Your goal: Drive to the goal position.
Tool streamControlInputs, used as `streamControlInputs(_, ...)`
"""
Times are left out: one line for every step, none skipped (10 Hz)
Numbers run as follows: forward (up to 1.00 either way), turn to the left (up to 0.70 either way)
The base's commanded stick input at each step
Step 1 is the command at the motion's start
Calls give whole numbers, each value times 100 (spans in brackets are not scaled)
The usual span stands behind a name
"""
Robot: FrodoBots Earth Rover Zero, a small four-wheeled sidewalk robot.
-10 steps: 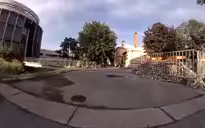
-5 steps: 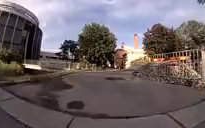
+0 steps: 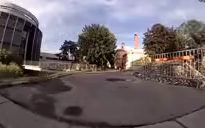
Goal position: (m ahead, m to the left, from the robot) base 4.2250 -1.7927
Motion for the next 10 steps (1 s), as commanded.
streamControlInputs(45,0)
streamControlInputs(45,0)
streamControlInputs(45,0)
streamControlInputs(45,0)
streamControlInputs(45,0)
streamControlInputs(45,0)
streamControlInputs(45,0)
streamControlInputs(45,0)
streamControlInputs(45,0)
streamControlInputs(45,0)
